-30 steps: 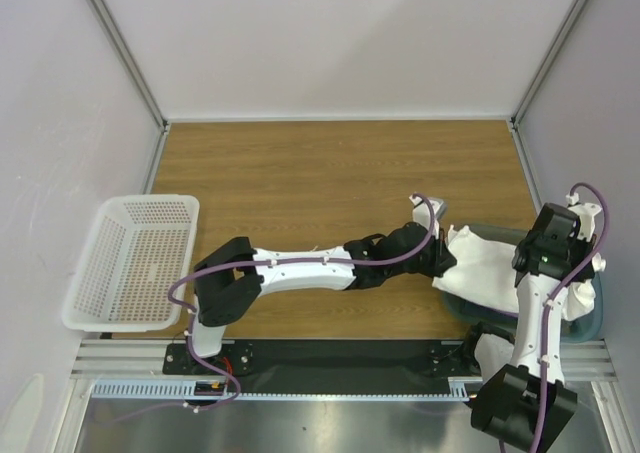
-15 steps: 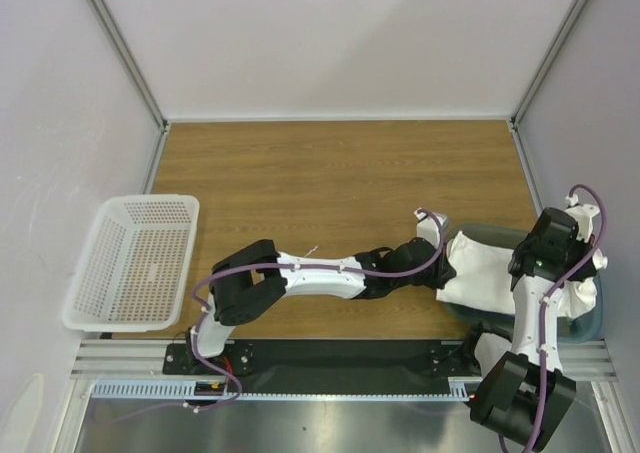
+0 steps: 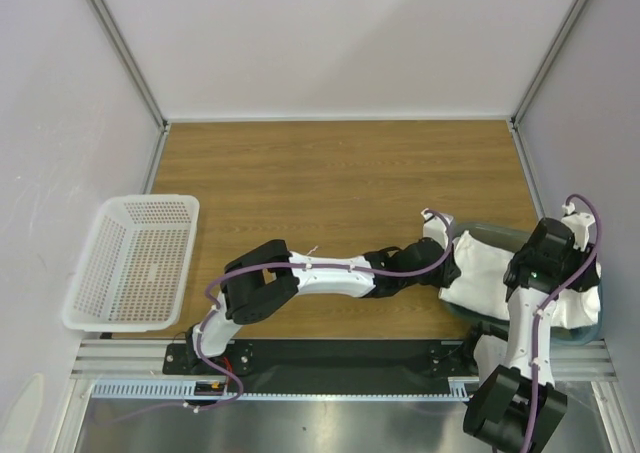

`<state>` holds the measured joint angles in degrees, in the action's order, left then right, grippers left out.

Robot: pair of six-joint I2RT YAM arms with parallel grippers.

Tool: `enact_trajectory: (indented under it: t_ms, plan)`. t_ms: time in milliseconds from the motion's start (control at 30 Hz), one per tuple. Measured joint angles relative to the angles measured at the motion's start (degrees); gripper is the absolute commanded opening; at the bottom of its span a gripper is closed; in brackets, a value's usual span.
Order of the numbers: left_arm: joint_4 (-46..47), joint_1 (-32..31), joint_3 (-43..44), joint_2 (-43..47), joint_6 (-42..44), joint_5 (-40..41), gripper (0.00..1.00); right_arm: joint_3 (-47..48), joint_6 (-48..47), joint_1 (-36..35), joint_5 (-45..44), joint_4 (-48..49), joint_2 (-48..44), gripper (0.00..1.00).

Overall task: Fold and stack the towels
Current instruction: Neatly place the folded towel into the bin

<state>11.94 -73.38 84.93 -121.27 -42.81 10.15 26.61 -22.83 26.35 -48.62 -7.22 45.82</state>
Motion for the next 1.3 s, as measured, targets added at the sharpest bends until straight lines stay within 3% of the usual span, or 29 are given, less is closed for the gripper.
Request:
enact_trajectory:
  t_ms: [33, 100, 233, 500, 733, 900, 1100, 1300]
  plan:
    - [-0.46, 0.02, 0.31, -0.09, 0.33, 0.0, 0.3, 0.02, 0.07, 0.0, 0.04, -0.09, -0.52, 0.55]
    - [-0.98, 0.02, 0.85, -0.09, 0.96, -0.07, 0.44, 0.28, 0.44, 0.04, 0.66, -0.85, -1.49, 0.63]
    - [-1.55, 0.0, 1.68, -0.07, 2.38, -0.11, 0.59, 4.17, 1.9, -0.42, 2.19, -5.14, -1.4, 0.79]
    - [-6.51, 0.02, 2.75, 3.76, 7.67, 2.23, 1.0, 24.22, 7.02, -7.39, 6.75, -15.41, -0.59, 0.98]
    - [-14.91, 2.43, 5.53, 13.92, 13.2, 6.58, 1.0, 36.94, 20.61, -10.01, 20.09, -25.03, -4.68, 0.99]
    - [-20.46, 11.54, 5.03, 22.23, 15.5, 6.16, 1.0, 39.04, 28.48, -10.4, 37.57, -29.11, -5.79, 1.0]
    - [-26.56, 23.69, -3.17, 34.32, 15.91, 6.25, 1.0, 41.62, 35.26, -13.33, 57.02, -31.95, 4.66, 1.0]
    - [-32.24, 29.77, -13.97, 47.17, 15.43, 5.84, 1.0, 36.89, 41.24, -21.09, 61.33, -28.37, 9.18, 1.0]
